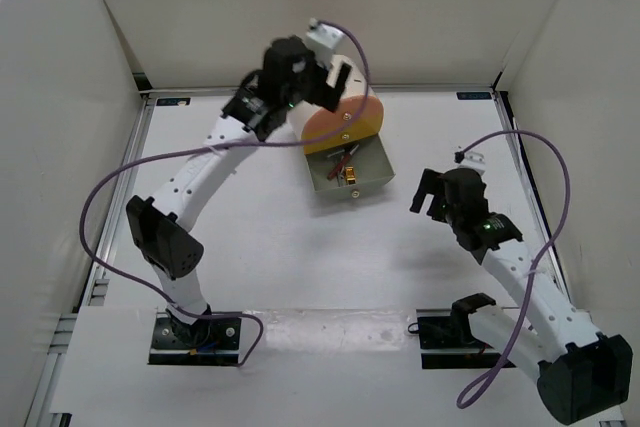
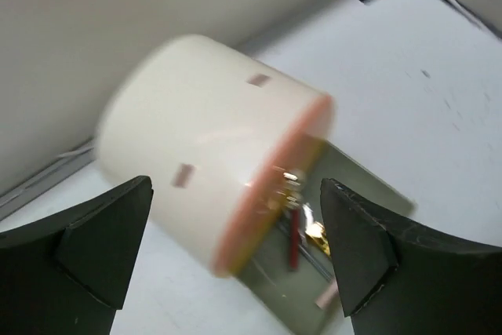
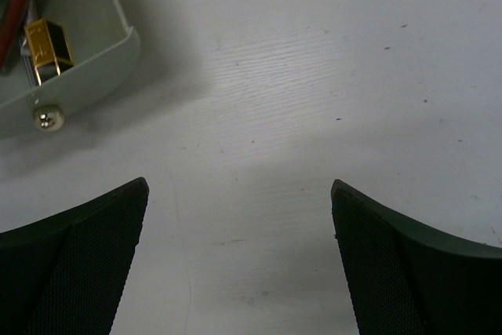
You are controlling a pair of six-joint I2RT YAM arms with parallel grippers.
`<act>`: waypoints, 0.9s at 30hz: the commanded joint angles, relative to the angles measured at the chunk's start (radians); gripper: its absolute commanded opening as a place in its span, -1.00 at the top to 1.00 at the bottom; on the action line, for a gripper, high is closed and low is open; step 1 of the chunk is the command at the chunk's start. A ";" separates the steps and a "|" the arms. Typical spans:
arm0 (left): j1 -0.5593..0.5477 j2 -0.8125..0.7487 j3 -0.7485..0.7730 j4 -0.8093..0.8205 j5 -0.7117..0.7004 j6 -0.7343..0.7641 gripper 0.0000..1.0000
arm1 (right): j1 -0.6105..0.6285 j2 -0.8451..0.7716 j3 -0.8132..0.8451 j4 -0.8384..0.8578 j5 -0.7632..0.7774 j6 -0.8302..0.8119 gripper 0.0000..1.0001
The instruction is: Organize the makeup
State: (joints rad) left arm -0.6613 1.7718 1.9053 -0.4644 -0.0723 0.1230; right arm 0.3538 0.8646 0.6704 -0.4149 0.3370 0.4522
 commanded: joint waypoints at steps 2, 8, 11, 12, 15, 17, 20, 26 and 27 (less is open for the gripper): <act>0.176 0.105 0.217 -0.103 0.142 -0.097 -0.97 | 0.063 0.080 0.023 0.065 -0.058 -0.066 -0.98; 0.293 0.296 0.389 -0.051 0.336 -0.062 -0.97 | 0.158 0.206 0.037 0.071 -0.067 -0.102 -0.97; 0.345 0.369 0.457 -0.011 0.486 -0.019 -0.97 | 0.183 0.237 0.037 0.083 -0.064 -0.102 -0.98; 0.365 0.379 0.466 0.016 0.550 -0.013 -0.97 | 0.192 0.243 0.037 0.084 -0.082 -0.109 -0.98; 0.426 0.419 0.469 0.096 0.716 -0.043 -0.97 | 0.204 0.263 0.050 0.090 -0.095 -0.130 -0.97; 0.451 0.443 0.472 0.145 0.759 -0.086 -0.97 | 0.205 0.295 0.061 0.077 -0.095 -0.127 -0.98; 0.485 0.471 0.472 0.219 0.851 -0.147 -0.97 | 0.229 0.329 0.069 0.083 -0.089 -0.133 -0.98; 0.494 0.523 0.474 0.293 0.925 -0.141 -0.97 | 0.309 0.419 0.057 0.194 -0.082 -0.142 -0.98; 0.497 0.529 0.472 0.305 0.937 -0.163 -0.97 | 0.321 0.427 0.055 0.218 -0.073 -0.139 -0.98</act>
State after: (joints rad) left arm -0.1505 2.2963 2.3444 -0.2394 0.7570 -0.0093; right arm 0.6418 1.2625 0.6994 -0.3000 0.2531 0.3302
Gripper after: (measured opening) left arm 0.984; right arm 0.987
